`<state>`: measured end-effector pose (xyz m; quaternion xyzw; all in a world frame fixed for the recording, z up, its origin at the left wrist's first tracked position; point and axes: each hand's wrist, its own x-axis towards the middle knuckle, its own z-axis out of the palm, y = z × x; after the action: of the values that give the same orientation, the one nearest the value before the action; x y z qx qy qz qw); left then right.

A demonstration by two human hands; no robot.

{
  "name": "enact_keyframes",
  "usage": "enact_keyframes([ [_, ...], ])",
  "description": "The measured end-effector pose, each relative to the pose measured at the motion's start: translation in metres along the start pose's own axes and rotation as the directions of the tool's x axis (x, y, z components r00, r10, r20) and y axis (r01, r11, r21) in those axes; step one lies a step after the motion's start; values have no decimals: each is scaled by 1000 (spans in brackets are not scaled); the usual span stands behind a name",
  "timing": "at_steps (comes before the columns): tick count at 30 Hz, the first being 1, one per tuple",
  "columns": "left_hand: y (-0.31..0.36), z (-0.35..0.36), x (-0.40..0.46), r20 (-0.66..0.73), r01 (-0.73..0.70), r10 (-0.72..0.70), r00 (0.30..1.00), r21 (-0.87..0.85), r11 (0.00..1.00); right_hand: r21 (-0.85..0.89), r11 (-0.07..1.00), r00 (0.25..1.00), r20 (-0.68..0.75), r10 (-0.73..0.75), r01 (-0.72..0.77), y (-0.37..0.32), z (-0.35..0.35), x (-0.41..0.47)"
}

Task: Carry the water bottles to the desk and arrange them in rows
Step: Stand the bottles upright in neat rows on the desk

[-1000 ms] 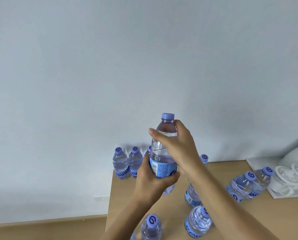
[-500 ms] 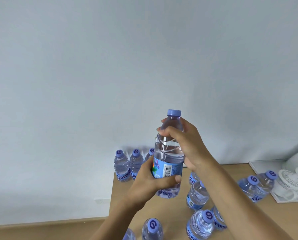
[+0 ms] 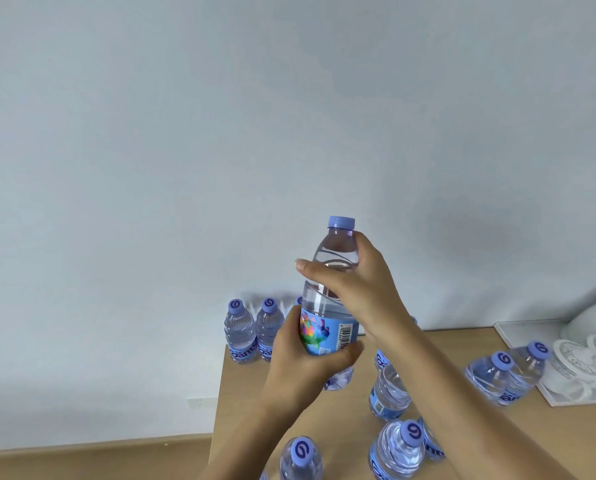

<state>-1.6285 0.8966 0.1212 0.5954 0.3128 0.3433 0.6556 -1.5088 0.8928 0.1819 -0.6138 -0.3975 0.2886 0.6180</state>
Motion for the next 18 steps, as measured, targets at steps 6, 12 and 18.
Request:
enact_keyframes([
  [6,4,4,-2,50,26,-25,998,-24,999,79,997,1000,18,18,-19,-8,-4,3],
  [12,9,-4,2,199,82,-54,979,-136,987,244,967,988,146,44,-79,-22,-13,8],
  [18,2,-9,6,211,106,-70,975,-163,981,242,965,976,213,48,-100,-20,-16,9],
])
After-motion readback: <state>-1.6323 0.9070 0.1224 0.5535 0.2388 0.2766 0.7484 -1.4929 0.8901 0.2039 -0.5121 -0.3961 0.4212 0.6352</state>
